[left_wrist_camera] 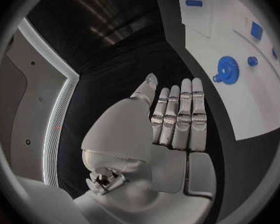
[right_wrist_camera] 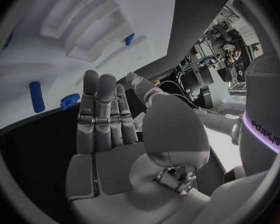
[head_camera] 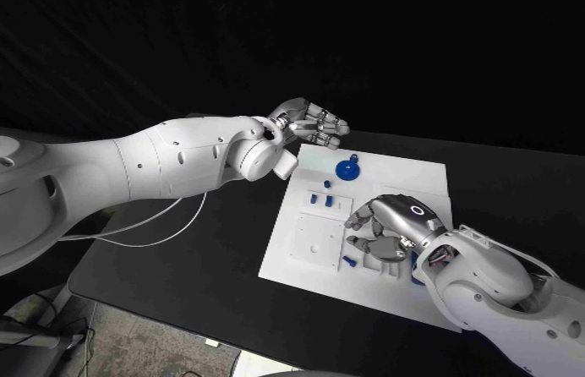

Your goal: Assemble the parts on the task board

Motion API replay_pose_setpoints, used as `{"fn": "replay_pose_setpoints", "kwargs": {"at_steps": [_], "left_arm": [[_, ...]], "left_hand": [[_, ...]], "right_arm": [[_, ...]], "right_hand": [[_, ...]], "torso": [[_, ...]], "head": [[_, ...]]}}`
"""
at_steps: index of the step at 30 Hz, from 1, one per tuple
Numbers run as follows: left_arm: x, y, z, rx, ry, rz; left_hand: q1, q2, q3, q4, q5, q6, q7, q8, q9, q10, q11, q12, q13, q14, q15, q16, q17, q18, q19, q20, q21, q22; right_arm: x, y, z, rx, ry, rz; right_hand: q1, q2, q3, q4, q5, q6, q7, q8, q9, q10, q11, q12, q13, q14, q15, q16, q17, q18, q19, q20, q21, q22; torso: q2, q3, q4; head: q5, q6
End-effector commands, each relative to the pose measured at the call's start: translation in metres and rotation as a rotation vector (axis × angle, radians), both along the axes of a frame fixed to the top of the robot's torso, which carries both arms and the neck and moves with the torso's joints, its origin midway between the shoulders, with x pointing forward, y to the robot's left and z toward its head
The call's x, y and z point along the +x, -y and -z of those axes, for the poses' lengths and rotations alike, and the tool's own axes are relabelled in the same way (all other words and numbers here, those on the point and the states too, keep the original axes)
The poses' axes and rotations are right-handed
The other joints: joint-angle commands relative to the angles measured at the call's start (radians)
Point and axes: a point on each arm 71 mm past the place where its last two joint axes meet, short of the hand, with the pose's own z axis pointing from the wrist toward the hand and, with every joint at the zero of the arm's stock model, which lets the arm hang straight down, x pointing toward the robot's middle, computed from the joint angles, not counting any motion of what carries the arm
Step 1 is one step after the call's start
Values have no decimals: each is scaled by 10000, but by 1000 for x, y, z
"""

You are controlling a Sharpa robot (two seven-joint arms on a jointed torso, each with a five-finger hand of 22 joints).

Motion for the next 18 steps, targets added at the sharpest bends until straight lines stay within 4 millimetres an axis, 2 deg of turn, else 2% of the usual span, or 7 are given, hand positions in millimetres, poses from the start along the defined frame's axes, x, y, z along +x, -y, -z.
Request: {"fn": "replay_pose_setpoints", "kwargs": {"at_steps": [1, 7, 11, 13, 14, 15, 18], "left_arm": [[0, 1, -2, -17, 65, 108], [0, 0, -2, -10, 48, 107], [0, -1, -1, -3, 34, 113], [0, -1, -1, -1, 27, 116], [0, -1, -1, 0, 23, 118], [0, -1, -1, 1, 19, 120], [0, -1, -1, 4, 8, 126]], "left_hand": [[79, 2, -35, -17, -41, -82, -10, -19, -11, -73, 29, -21, -5, -76, 3, -34, -8, -7, 35, -3, 59, -9], [79, 2, -35, -17, -41, -82, -10, -19, -11, -73, 29, -21, -5, -76, 3, -34, -8, -7, 35, -3, 59, -9], [79, 2, -35, -17, -41, -82, -10, -19, -11, -73, 29, -21, -5, -76, 3, -34, -8, -7, 35, -3, 59, -9], [79, 2, -35, -17, -41, -82, -10, -19, -11, -73, 29, -21, -5, -76, 3, -34, -8, -7, 35, -3, 59, -9], [79, 2, -35, -17, -41, -82, -10, -19, -11, -73, 29, -21, -5, -76, 3, -34, -8, -7, 35, -3, 59, -9], [79, 2, -35, -17, -41, -82, -10, -19, -11, -73, 29, -21, -5, -76, 3, -34, -8, -7, 35, -3, 59, -9], [79, 2, -35, -17, -41, -82, -10, -19, -11, -73, 29, -21, -5, -76, 3, -34, -8, -7, 35, -3, 59, -9]], "right_arm": [[-5, 1, 2, -332, -721, -128], [-9, 3, 1, -568, -815, -269], [-11, 2, 1, -837, -742, -280], [-12, 2, 2, -1019, -697, -249], [-13, 1, 2, -1132, -682, -225], [-14, 1, 2, -1252, -667, -198], [-15, 0, 4, -1589, -660, -105]], "right_hand": [[117, -13, -282, 71, -142, -86, 11, -8, -10, -92, 5, -32, -8, 4, 89, 70, -34, -124, 124, -4, -187, -138], [215, 16, -753, 106, -599, -140, 12, -5, -12, 47, -24, -41, -4, -39, 88, 71, -70, -176, 156, 12, -409, -233], [274, 59, -1270, 145, -694, -226, -21, -10, -20, 972, -294, 201, 122, -45, -38, 58, -95, -268, 194, -59, -537, -297], [354, 117, -1769, 171, -710, -237, -64, -4, -23, 1469, -454, 494, 308, -23, -147, 67, -82, -407, 236, -181, -594, -329], [466, 279, -2434, 247, -678, -212, -67, -10, -27, 1398, -571, 1070, 913, -10, -258, 179, 34, -586, 324, -354, -614, -327], [677, 503, -2982, 277, -644, -200, -109, 50, 1, 984, -572, 1783, 1792, -34, -262, 273, 166, -665, 323, -363, -698, -323], [618, 413, -3340, 305, -575, -223, -136, -8, -25, 920, -675, 3196, 3160, -47, -308, 597, 519, -668, 420, -409, -628, -187]], "torso": [[9, 16, -11], [0, 14, 5], [-6, 13, 13], [5, 9, 17], [11, 4, 21], [13, 2, 23], [17, 2, 27]], "head": [[-13, 1], [-49, 1], [-66, -6], [-88, -2], [-95, 2], [-108, -4], [-109, -5]]}}
